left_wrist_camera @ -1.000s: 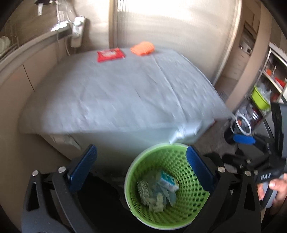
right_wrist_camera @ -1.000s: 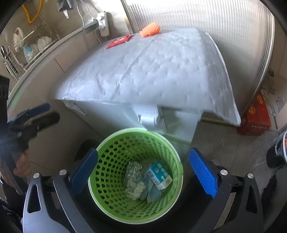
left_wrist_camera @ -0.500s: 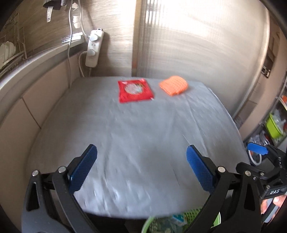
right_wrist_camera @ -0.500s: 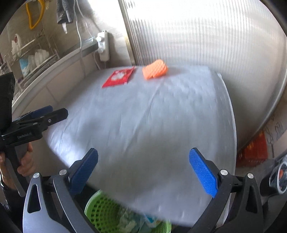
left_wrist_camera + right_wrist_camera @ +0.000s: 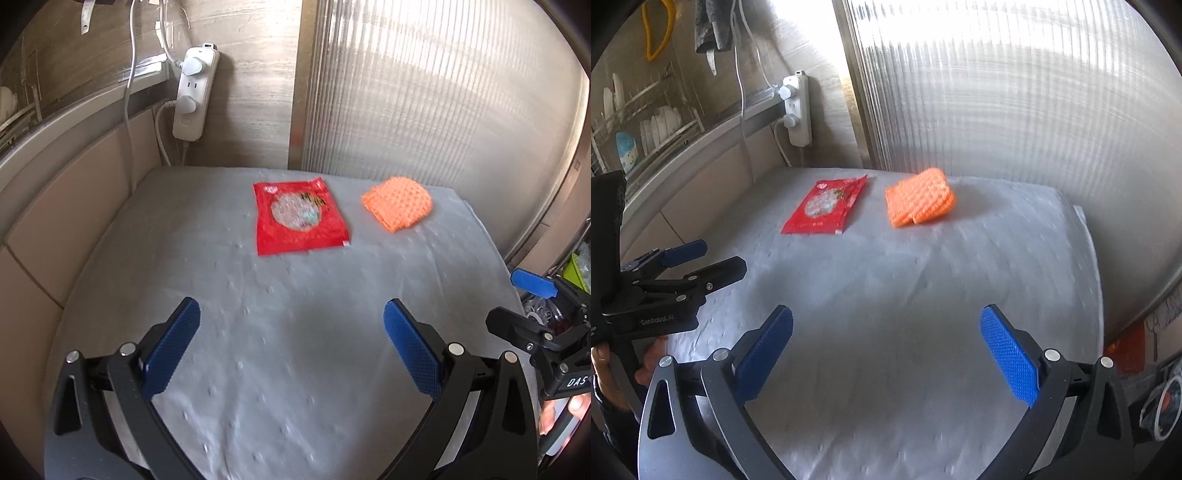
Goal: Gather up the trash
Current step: 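Move both grippers back toward the red packet and orange foam net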
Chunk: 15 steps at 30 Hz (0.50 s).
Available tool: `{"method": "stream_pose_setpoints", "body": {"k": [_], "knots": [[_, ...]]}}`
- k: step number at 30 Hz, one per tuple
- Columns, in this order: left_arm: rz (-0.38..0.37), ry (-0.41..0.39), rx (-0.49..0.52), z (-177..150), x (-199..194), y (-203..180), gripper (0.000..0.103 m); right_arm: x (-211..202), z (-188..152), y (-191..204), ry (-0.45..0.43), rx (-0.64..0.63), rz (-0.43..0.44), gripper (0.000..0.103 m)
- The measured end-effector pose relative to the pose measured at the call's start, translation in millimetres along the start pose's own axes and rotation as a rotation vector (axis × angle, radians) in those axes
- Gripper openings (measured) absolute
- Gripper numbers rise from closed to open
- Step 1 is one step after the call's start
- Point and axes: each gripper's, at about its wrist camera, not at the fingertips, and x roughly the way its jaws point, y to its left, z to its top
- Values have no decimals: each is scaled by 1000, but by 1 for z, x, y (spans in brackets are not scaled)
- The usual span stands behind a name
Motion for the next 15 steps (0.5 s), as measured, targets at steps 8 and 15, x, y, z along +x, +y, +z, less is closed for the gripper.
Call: {"method": "stream_pose_setpoints", "body": {"k": [8, 15], "knots": [[-27, 24, -48, 46, 39, 10, 95, 57, 59, -7, 46, -28, 13, 101], [-15, 54, -23, 72, 75, 7, 95, 102, 92, -18, 93, -4, -25, 101]]}}
